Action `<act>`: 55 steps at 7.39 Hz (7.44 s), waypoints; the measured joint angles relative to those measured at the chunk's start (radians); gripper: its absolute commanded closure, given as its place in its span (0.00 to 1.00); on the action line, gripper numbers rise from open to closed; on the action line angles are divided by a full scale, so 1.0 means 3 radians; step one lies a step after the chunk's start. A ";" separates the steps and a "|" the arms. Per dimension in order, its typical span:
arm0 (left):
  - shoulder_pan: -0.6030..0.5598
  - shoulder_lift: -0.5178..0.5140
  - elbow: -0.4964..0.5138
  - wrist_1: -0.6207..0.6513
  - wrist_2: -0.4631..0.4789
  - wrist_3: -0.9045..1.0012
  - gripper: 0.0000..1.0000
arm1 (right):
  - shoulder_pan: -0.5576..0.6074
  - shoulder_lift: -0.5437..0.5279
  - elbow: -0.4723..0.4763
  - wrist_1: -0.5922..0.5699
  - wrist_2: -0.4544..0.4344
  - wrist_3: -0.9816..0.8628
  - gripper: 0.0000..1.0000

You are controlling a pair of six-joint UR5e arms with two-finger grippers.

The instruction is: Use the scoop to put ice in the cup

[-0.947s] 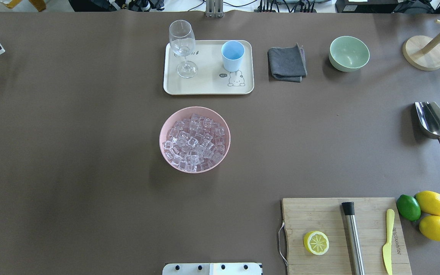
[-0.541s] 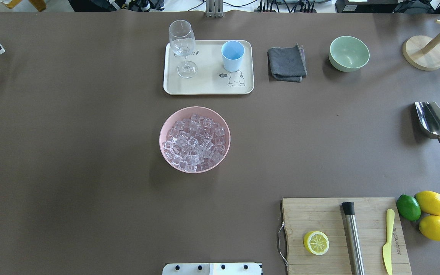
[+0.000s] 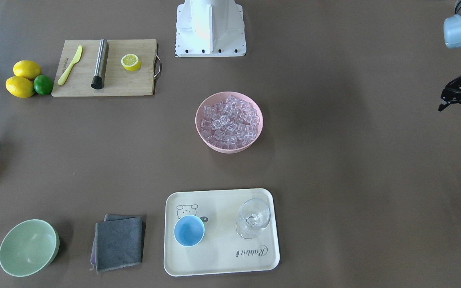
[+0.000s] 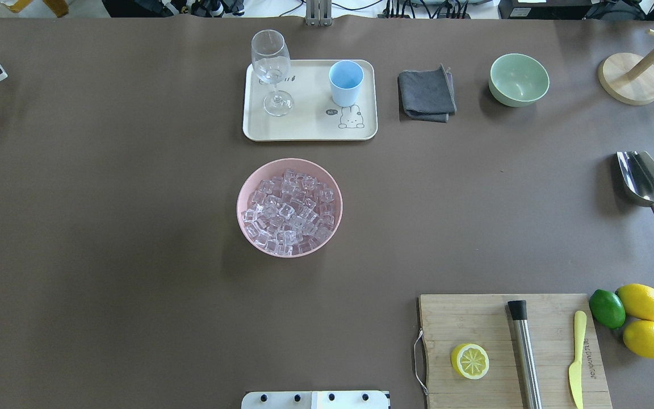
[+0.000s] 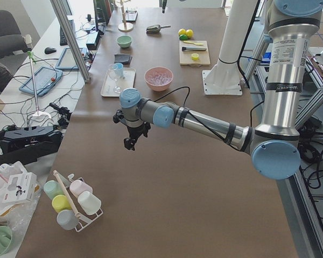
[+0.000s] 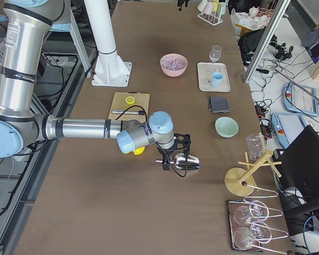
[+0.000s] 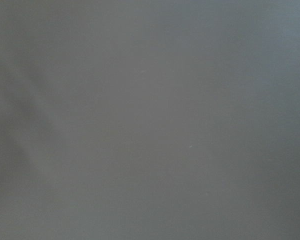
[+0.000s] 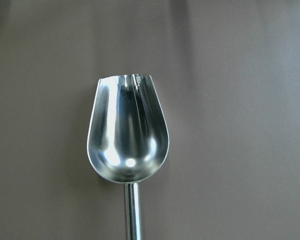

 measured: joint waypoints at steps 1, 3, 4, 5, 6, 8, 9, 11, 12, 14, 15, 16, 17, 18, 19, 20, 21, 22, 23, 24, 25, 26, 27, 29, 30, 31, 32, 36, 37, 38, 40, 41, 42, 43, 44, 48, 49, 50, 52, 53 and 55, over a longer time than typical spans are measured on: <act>0.0147 -0.0025 -0.0062 -0.0124 -0.0142 0.0187 0.01 | -0.0125 -0.0052 -0.0010 0.0170 -0.0093 0.0143 0.00; 0.0532 -0.0061 -0.0173 -0.0519 -0.0253 0.0304 0.01 | -0.0370 -0.0122 -0.0018 0.0480 -0.0263 0.0386 0.00; 0.0679 -0.0131 -0.0184 -0.0685 -0.0259 0.0329 0.01 | -0.0502 -0.0131 -0.0022 0.0567 -0.0390 0.0411 0.00; 0.0818 -0.0215 -0.0187 -0.0844 -0.0256 0.0400 0.01 | -0.0598 -0.0134 -0.0028 0.0616 -0.0470 0.0414 0.00; 0.0928 -0.0292 -0.0181 -0.0982 -0.0250 0.0500 0.01 | -0.0678 -0.0132 -0.0055 0.0640 -0.0507 0.0418 0.01; 0.1236 -0.0405 -0.0152 -0.1292 -0.0197 0.0641 0.01 | -0.0783 -0.0122 -0.0193 0.0792 -0.0518 0.0485 0.04; 0.1384 -0.0479 -0.0144 -0.1362 -0.0126 0.0655 0.01 | -0.0810 -0.0111 -0.0330 0.0972 -0.0515 0.0548 0.05; 0.1588 -0.0600 -0.0123 -0.1434 -0.0051 0.0640 0.01 | -0.0889 -0.0102 -0.0440 0.1132 -0.0513 0.0691 0.13; 0.1688 -0.0661 -0.0080 -0.1520 0.0023 0.0630 0.01 | -0.0933 -0.0093 -0.0449 0.1152 -0.0513 0.0757 0.21; 0.1863 -0.0713 0.0000 -0.1752 0.0155 0.0597 0.01 | -0.0995 -0.0079 -0.0453 0.1161 -0.0522 0.0806 0.26; 0.1938 -0.0722 0.0045 -0.1873 0.0194 0.0589 0.01 | -0.1013 -0.0074 -0.0454 0.1161 -0.0526 0.0808 0.29; 0.1994 -0.0736 0.0093 -0.1949 0.0219 0.0581 0.01 | -0.1026 -0.0072 -0.0454 0.1161 -0.0527 0.0809 0.29; 0.2045 -0.0770 0.0153 -0.2017 0.0240 0.0575 0.01 | -0.1037 -0.0070 -0.0454 0.1162 -0.0528 0.0809 0.30; 0.2100 -0.0802 0.0192 -0.2078 0.0293 0.0541 0.01 | -0.1045 -0.0070 -0.0458 0.1163 -0.0528 0.0807 0.30; 0.2144 -0.0819 0.0209 -0.2136 0.0331 0.0481 0.01 | -0.1049 -0.0070 -0.0466 0.1163 -0.0528 0.0805 0.31; 0.2168 -0.0822 0.0219 -0.2180 0.0346 0.0434 0.01 | -0.1056 -0.0070 -0.0477 0.1163 -0.0526 0.0807 0.31; 0.2173 -0.0826 0.0239 -0.2215 0.0356 0.0408 0.01 | -0.1062 -0.0070 -0.0488 0.1163 -0.0526 0.0808 0.33; 0.2165 -0.0827 0.0272 -0.2243 0.0365 0.0378 0.01 | -0.1064 -0.0070 -0.0497 0.1163 -0.0527 0.0809 0.38; 0.2150 -0.0828 0.0296 -0.2268 0.0392 0.0293 0.01 | -0.1069 -0.0070 -0.0504 0.1163 -0.0528 0.0811 0.46; 0.2141 -0.0828 0.0312 -0.2290 0.0434 0.0227 0.01 | -0.1076 -0.0072 -0.0505 0.1163 -0.0528 0.0814 0.59; 0.2139 -0.0828 0.0343 -0.2336 0.0485 0.0180 0.01 | -0.1085 -0.0074 -0.0505 0.1163 -0.0528 0.0824 0.70; 0.2143 -0.0827 0.0409 -0.2441 0.0511 0.0028 0.01 | -0.1092 -0.0075 -0.0506 0.1163 -0.0528 0.0830 0.86; 0.2155 -0.0825 0.0506 -0.2613 0.0523 -0.0200 0.01 | -0.1095 -0.0078 -0.0508 0.1163 -0.0526 0.0833 1.00; 0.2165 -0.0834 0.0588 -0.2737 0.0533 -0.0405 0.01 | -0.1100 -0.0083 -0.0509 0.1163 -0.0515 0.0826 1.00; 0.2169 -0.0862 0.0599 -0.2744 0.0539 -0.0428 0.01 | -0.1101 -0.0082 -0.0502 0.1162 -0.0504 0.0809 1.00; 0.2171 -0.0889 0.0604 -0.2750 0.0565 -0.0434 0.01 | -0.1097 -0.0084 -0.0466 0.1149 -0.0486 0.0772 1.00; 0.2177 -0.0914 0.0605 -0.2754 0.0591 -0.0434 0.01 | -0.1090 -0.0087 -0.0315 0.0998 -0.0409 0.0677 1.00; 0.2238 -0.0960 0.0598 -0.2791 0.0603 -0.0416 0.01 | -0.0856 0.0111 0.0779 -0.0903 -0.0312 -0.0630 1.00; 0.2258 -0.0970 0.0599 -0.2795 0.0603 -0.0414 0.01 | -0.0812 0.0154 0.0862 -0.1040 -0.0308 -0.0923 1.00; 0.2271 -0.0974 0.0600 -0.2798 0.0603 -0.0415 0.01 | -0.0780 0.0172 0.0943 -0.1096 -0.0337 -0.1273 1.00; 0.2277 -0.0978 0.0601 -0.2800 0.0603 -0.0415 0.01 | -0.0758 0.0189 0.1128 -0.1196 -0.0515 -0.1728 1.00; 0.2279 -0.0978 0.0602 -0.2801 0.0603 -0.0414 0.01 | -0.0756 0.0206 0.1211 -0.1275 -0.0561 -0.1794 1.00; 0.2279 -0.0977 0.0604 -0.2801 0.0603 -0.0415 0.01 | -0.0755 0.0263 0.1290 -0.1381 -0.0583 -0.1846 1.00; 0.2279 -0.0977 0.0603 -0.2802 0.0603 -0.0417 0.01 | -0.0760 0.0343 0.1346 -0.1491 -0.0607 -0.1978 1.00; 0.2279 -0.0978 0.0603 -0.2802 0.0603 -0.0417 0.01 | -0.0808 0.0444 0.1362 -0.1597 -0.0686 -0.2075 1.00; 0.2279 -0.0982 0.0612 -0.2802 0.0608 -0.0417 0.01 | -0.0947 0.0677 0.1439 -0.1858 -0.0918 -0.2676 1.00; 0.2279 -0.0982 0.0617 -0.2802 0.0608 -0.0417 0.01 | -0.0977 0.0759 0.1484 -0.1988 -0.0946 -0.2799 1.00; 0.2279 -0.0982 0.0620 -0.2802 0.0608 -0.0417 0.01 | -0.0994 0.0848 0.1522 -0.2083 -0.0992 -0.2943 1.00; 0.2277 -0.0985 0.0630 -0.2802 0.0608 -0.0417 0.01 | -0.1188 0.1210 0.1500 -0.2411 -0.1116 -0.3090 1.00; 0.2274 -0.0986 0.0635 -0.2802 0.0609 -0.0417 0.01 | -0.1362 0.1392 0.1470 -0.2582 -0.1202 -0.3111 1.00; 0.2253 -0.0988 0.0670 -0.2801 0.0627 -0.0418 0.01 | -0.1541 0.1728 0.1350 -0.2760 -0.1235 -0.3119 1.00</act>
